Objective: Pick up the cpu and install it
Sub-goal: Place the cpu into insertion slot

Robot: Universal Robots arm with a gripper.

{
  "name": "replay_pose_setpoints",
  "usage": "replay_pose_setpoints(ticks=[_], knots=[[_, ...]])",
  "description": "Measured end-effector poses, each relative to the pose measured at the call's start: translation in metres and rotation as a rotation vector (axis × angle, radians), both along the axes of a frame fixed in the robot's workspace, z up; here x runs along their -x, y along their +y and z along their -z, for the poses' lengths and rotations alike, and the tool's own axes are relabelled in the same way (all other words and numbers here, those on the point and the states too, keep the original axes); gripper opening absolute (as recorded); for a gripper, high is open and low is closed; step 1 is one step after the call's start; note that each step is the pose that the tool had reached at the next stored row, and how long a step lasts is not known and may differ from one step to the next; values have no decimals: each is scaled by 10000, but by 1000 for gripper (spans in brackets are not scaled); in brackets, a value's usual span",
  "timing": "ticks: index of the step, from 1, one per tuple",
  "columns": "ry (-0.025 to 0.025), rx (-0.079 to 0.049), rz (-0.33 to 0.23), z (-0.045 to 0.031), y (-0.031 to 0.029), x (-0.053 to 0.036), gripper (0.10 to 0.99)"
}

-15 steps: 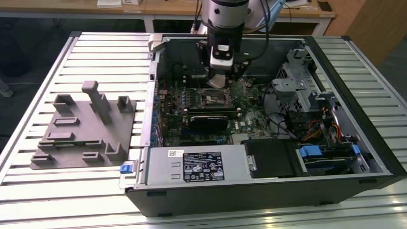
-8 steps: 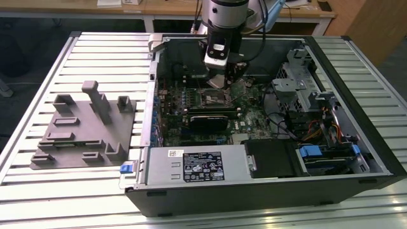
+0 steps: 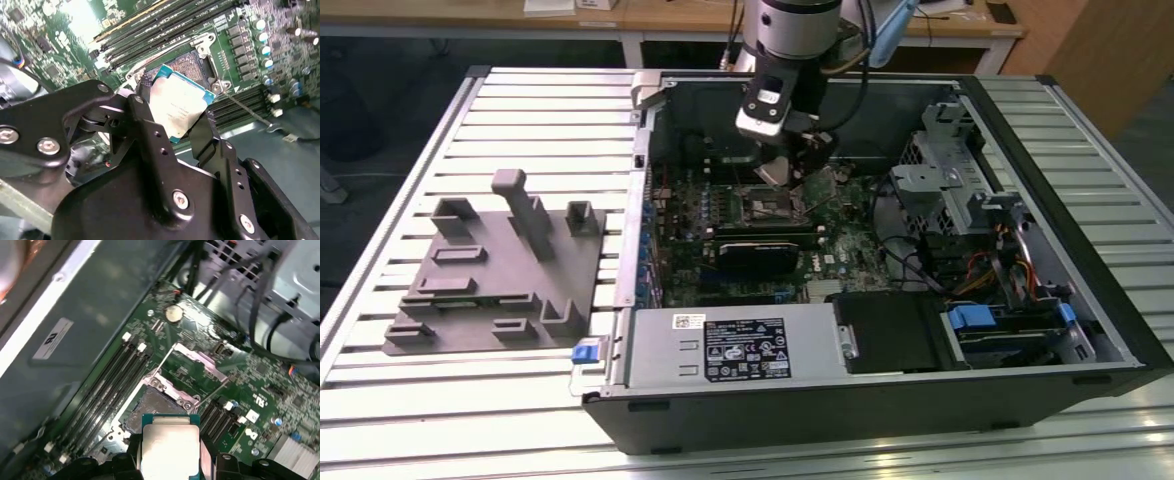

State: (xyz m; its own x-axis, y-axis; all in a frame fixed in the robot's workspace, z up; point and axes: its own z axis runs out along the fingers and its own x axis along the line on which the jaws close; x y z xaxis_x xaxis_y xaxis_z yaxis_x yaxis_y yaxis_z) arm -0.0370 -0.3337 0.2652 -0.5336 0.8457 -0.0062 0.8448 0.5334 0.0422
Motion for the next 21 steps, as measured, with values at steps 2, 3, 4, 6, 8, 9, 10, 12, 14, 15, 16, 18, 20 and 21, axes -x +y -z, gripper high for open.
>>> replay_pose_setpoints(ticks=[2, 3, 4, 6, 8, 9, 10, 12, 14, 15, 16, 18, 20, 21], knots=[[0, 0, 360, 1, 0, 0, 545], [0, 0, 538, 1, 0, 0, 545], [0, 0, 719, 1, 0, 0, 545], [0, -1, 1095, 2, 0, 0, 545], [0, 0, 1454, 3, 0, 0, 545], [0, 0, 1635, 3, 0, 0, 545], [0, 0, 1814, 4, 0, 0, 545], [0, 0, 2191, 4, 0, 0, 545], [0, 0, 2551, 5, 0, 0, 545], [0, 0, 2729, 5, 0, 0, 545], [0, 0, 2910, 6, 0, 0, 545], [-1, 0, 3270, 7, 0, 0, 545], [-1, 0, 3645, 8, 0, 0, 545], [0, 0, 3821, 9, 0, 0, 545]])
